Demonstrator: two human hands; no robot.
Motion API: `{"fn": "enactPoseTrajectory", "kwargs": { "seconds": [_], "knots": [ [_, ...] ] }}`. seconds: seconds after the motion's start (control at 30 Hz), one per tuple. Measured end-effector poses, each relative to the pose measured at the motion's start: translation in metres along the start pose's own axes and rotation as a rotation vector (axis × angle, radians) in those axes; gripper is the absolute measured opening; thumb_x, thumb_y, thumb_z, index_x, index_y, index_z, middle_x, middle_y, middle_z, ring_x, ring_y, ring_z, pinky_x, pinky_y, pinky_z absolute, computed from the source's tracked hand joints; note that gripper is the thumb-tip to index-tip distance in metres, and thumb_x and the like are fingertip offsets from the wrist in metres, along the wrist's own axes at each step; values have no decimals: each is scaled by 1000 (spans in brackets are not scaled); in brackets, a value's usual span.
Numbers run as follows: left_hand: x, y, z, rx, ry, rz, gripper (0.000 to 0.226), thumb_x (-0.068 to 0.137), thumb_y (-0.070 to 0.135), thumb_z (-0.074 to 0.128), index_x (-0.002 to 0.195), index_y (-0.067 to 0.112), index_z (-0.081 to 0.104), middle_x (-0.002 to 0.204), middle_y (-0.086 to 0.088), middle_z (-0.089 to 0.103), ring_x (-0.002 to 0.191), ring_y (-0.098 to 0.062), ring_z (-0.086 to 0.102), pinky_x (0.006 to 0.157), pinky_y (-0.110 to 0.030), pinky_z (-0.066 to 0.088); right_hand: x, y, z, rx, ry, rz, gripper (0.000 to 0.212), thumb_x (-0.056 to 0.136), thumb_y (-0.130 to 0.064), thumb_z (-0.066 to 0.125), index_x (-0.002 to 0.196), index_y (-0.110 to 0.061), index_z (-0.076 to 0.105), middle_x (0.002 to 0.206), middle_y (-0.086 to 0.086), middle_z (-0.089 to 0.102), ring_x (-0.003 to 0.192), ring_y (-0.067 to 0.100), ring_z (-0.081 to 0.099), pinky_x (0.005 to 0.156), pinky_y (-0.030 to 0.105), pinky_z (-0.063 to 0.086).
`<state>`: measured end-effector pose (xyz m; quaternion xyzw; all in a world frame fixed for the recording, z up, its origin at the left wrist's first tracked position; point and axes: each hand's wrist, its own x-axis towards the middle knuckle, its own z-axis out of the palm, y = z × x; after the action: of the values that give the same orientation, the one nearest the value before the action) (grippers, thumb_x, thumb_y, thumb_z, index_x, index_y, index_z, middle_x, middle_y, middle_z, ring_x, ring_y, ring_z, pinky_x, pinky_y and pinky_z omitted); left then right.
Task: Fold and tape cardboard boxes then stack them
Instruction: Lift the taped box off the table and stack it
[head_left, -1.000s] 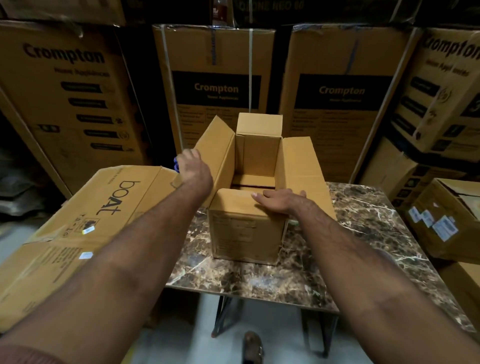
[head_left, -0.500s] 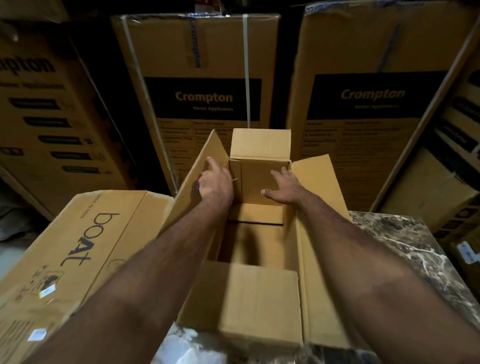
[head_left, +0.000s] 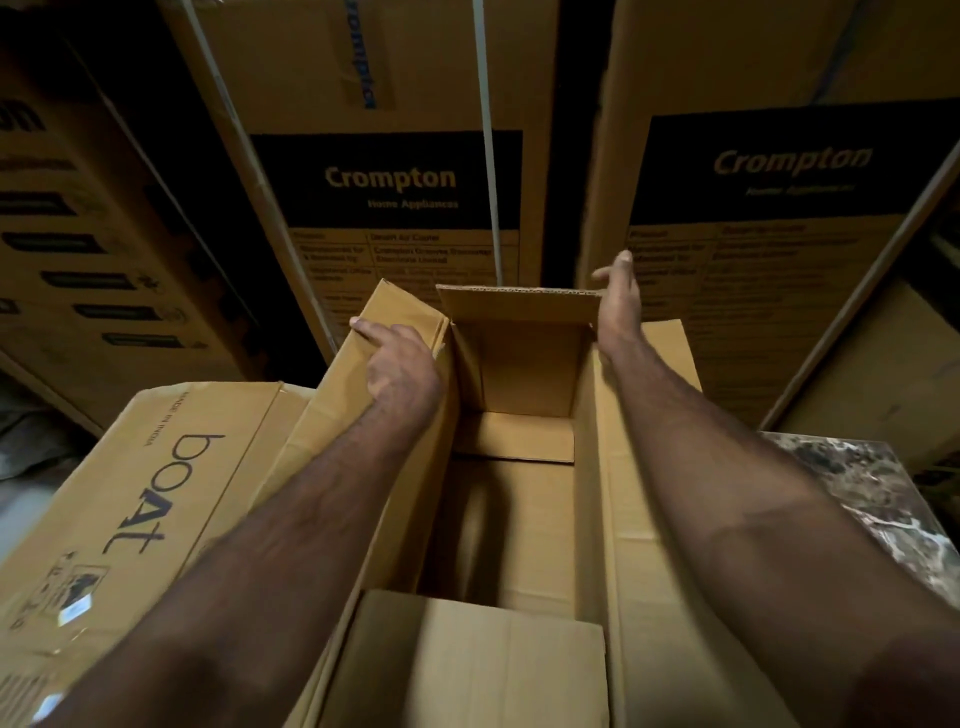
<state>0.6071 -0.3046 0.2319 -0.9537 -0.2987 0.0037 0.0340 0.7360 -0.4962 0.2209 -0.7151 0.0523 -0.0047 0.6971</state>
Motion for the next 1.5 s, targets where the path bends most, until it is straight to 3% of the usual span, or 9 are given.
{"fn": "enactPoseTrajectory", "kwargs": {
  "seconds": [0.17,0.33,0.5,0.7,0.87,1.03,1.2,1.33,1.5],
  "knots": [
    [-13,-3,-2,17,-4,44,74,95,4,57,154,-2,12,158,-38,-5,113,-34,63,71,-30,59,-22,21,-3,-638,-226,-137,33,99,-46,55,86,-20,71,97,3,71,100,25,64,89,45,50],
    [-34,-13,-19,-7,13,22,82,92,5,61,155,-1,9,158,-38,6,112,-32,65,79,-30,60,-57,35,-25,-1588,-481,-218,40,92,-44,67,131,-41,61,156,9,34,148,31,22,117,65,8],
    [-66,-37,-42,-88,78,32,25,101,17,52,122,5,59,107,-11,65,88,-21,66,63,-30,50,-104,40,-56,-1566,-130,-74,68,89,-62,62,147,-32,42,166,20,2,153,39,-4,114,73,1],
    [-109,-63,-66,61,94,105,20,101,11,50,108,10,68,86,-5,59,75,-19,57,64,-31,48,-157,12,-87,-1310,171,115,73,91,-45,68,149,-15,35,145,21,42,127,36,50,95,49,50],
    [-141,-78,-66,-40,65,191,11,97,14,56,101,10,65,85,-4,63,70,-16,60,69,-30,55,-201,-15,-103,-976,146,48,36,94,-14,64,128,-11,51,118,11,62,100,28,64,80,41,59],
    [-176,-90,-59,-219,-8,267,12,98,14,52,103,9,62,85,-5,59,74,-17,59,78,-34,56,-255,-39,-100,-662,-212,-69,44,102,-45,52,131,-12,57,125,7,62,102,23,63,73,34,55],
    [-205,-107,-46,-520,-176,307,32,93,18,58,125,15,55,106,-6,61,93,-20,61,80,-35,54,-303,-15,-105,-524,-330,-5,70,100,-65,37,160,-32,19,167,-1,20,149,28,28,118,51,30],
    [-220,-122,-32,-765,-203,268,45,86,18,56,131,19,55,120,-11,61,104,-26,60,86,-41,54,-324,-6,-104,-431,-313,-27,65,105,-40,44,161,-29,15,168,-3,17,152,21,21,121,42,20],
    [-233,-142,-27,-883,-31,-17,18,95,19,56,113,16,62,85,-2,58,70,-17,54,58,-29,41,-336,-16,-110,-528,-62,-124,53,100,-20,56,151,-19,44,139,8,58,88,11,61,74,26,54]
  ]
}}
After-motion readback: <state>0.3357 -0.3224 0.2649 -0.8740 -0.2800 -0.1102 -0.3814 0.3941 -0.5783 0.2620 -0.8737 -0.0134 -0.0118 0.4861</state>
